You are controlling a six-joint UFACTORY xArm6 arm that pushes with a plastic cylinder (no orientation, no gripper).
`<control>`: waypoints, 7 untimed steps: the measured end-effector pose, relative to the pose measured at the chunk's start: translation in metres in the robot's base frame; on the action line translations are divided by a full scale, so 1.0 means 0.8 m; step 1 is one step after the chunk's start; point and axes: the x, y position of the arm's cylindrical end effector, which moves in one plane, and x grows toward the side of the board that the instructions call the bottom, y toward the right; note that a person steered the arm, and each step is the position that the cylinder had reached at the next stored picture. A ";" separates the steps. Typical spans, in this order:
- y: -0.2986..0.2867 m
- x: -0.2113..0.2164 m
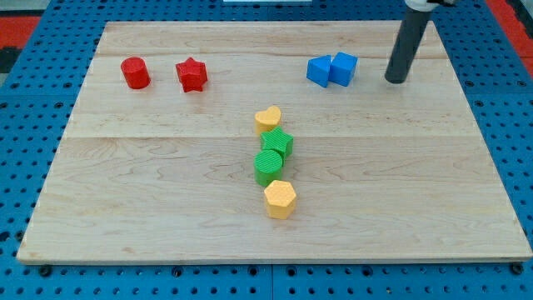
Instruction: Push the blue triangle towards the yellow heart
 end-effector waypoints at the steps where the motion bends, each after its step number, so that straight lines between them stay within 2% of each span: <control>1: -0.004 -0.020; 4: -0.018 -0.049; 5: -0.049 -0.051; 6: -0.158 -0.021; 7: -0.191 -0.019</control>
